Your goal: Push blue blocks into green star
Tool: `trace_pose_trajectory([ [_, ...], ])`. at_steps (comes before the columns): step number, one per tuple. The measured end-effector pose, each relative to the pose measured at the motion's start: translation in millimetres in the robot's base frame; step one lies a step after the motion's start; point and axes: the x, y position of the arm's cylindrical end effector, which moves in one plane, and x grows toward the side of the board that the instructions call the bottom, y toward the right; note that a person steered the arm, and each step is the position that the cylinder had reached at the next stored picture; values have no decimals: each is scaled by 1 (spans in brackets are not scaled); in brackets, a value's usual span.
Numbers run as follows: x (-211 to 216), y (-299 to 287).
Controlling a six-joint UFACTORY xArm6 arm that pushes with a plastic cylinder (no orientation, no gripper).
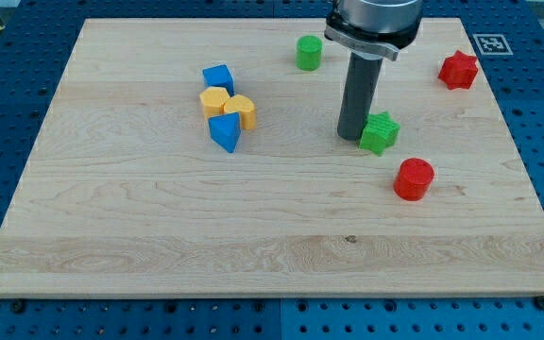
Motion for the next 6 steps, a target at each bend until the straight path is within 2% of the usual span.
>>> trace_pose_trajectory([
  [2, 20, -34],
  [3, 59, -71],
  [4, 77, -144],
  [5, 41, -215],
  [6, 4, -217],
])
